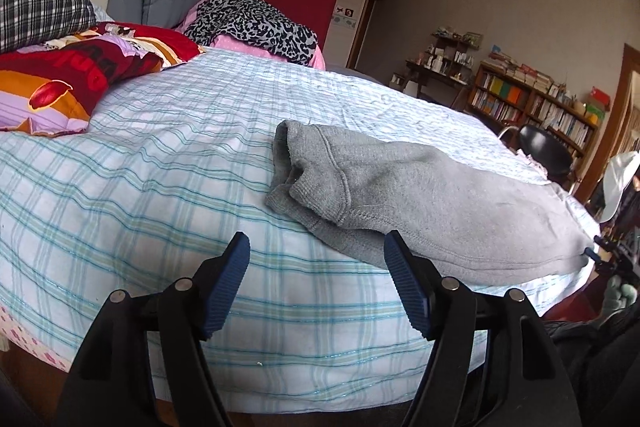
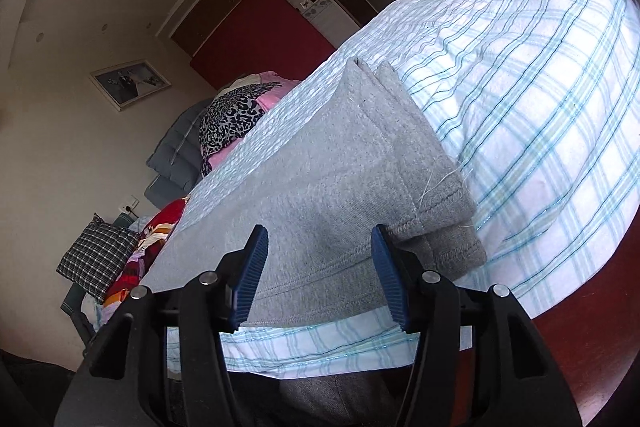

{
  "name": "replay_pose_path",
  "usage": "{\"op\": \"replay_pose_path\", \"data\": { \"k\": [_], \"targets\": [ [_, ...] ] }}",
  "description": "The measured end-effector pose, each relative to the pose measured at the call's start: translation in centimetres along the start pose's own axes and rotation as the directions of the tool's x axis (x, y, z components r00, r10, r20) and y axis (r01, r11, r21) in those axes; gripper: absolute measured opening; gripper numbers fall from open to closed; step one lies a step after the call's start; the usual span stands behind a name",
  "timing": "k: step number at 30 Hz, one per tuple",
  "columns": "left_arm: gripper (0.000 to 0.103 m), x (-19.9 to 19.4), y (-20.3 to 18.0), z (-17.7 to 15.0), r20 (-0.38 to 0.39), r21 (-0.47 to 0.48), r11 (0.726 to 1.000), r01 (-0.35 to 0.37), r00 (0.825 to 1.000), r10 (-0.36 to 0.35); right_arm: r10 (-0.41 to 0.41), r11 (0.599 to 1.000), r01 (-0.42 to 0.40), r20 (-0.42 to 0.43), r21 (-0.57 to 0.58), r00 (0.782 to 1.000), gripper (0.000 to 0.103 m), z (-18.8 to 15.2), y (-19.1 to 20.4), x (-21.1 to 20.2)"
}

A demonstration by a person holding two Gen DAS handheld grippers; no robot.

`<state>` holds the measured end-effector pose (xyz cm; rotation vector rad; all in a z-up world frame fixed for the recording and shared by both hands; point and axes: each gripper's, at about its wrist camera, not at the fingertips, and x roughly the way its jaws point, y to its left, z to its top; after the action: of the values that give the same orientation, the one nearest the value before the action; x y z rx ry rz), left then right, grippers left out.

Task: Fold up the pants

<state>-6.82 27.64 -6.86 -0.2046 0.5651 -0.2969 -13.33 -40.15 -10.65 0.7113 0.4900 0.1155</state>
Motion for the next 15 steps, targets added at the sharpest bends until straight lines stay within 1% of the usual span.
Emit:
{"op": "replay_pose_path", "data": {
  "k": [3, 5, 8, 9, 10, 11, 13, 14, 15],
  "targets": [
    [0.077, -0.8, -0.1, 0.0, 0.009, -0.033, 0.995, 0.095, 0.995, -0.094, -0.045, 0.999, 0.046, 0.029, -0.014, 0.999, 0.055, 0.0, 0.5, 0.6],
    [0.086, -0.8, -0.6, 0.2, 0.026, -0.051, 0.988, 0.148, 0.989, -0.147, -0.040, 0.999, 0.041, 0.059, -0.012, 0.997, 0.055, 0.1, 0.9, 0.8],
    [0.087, 0.6, -1.3, 0.6, 0.023, -0.120, 0.966, 0.230, 0.973, -0.229, -0.052, 0.998, 0.054, 0.096, -0.019, 0.994, 0.053, 0.4, 1.3, 1.3],
    [0.087, 1.4, -1.5, 0.6, 0.011, -0.141, 0.959, 0.245, 0.969, -0.246, -0.062, 0.998, 0.065, 0.100, -0.024, 0.993, 0.048, 0.5, 1.4, 1.4],
    [0.087, 2.1, -1.8, 0.7, 0.002, -0.154, 0.956, 0.251, 0.967, -0.253, -0.079, 0.996, 0.082, 0.104, -0.028, 0.991, 0.041, 0.4, 1.6, 1.6],
    [0.087, 2.8, -2.1, 0.7, 0.000, -0.161, 0.954, 0.254, 0.966, -0.258, -0.098, 0.994, 0.102, 0.109, -0.034, 0.989, 0.037, 0.5, 1.7, 1.7],
    [0.087, 4.1, -2.6, 0.8, -0.010, -0.172, 0.952, 0.252, 0.966, -0.257, -0.130, 0.990, 0.136, 0.119, -0.037, 0.984, 0.015, 0.7, 1.9, 1.7],
    [0.087, 4.7, -2.7, 0.9, -0.017, -0.181, 0.953, 0.242, 0.968, -0.249, -0.138, 0.989, 0.143, 0.127, -0.034, 0.982, 0.009, 0.7, 1.8, 1.6],
    [0.087, 5.3, -2.9, 1.1, -0.019, -0.194, 0.952, 0.236, 0.970, -0.244, -0.148, 0.988, 0.154, 0.137, -0.034, 0.979, 0.002, 0.8, 1.8, 1.3]
  ]
}}
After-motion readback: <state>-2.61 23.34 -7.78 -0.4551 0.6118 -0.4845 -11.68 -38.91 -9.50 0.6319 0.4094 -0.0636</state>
